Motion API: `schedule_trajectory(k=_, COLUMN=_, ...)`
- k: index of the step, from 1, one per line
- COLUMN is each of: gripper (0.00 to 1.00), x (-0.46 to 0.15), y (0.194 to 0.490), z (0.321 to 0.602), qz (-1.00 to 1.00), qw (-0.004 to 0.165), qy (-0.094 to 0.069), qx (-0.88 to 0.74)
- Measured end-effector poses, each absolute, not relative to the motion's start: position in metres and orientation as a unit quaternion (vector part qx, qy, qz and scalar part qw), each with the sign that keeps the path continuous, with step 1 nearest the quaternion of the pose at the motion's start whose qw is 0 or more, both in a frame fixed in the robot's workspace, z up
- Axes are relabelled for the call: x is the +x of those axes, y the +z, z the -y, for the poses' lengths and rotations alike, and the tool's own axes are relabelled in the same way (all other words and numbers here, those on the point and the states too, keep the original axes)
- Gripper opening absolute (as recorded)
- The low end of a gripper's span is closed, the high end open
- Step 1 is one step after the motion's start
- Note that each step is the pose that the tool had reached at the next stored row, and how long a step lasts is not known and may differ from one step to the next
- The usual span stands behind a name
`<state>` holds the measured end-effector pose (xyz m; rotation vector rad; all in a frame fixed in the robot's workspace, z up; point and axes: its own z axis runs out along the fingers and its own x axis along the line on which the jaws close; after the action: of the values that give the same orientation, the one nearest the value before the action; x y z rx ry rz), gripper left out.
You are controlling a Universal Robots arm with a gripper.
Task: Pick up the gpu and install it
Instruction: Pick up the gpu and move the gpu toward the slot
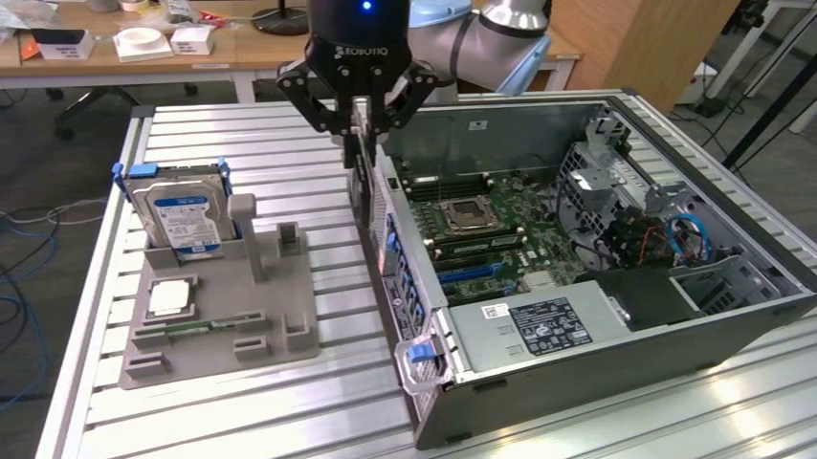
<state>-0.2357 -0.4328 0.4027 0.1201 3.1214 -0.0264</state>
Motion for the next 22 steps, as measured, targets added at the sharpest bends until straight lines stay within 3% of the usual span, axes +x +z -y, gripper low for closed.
schedule_trajectory(k=22, gripper=0.26, x=-0.213, y=0.406, z=0.433, qz=-0.999, qw=0.008, qy=-0.009, qx=0.038)
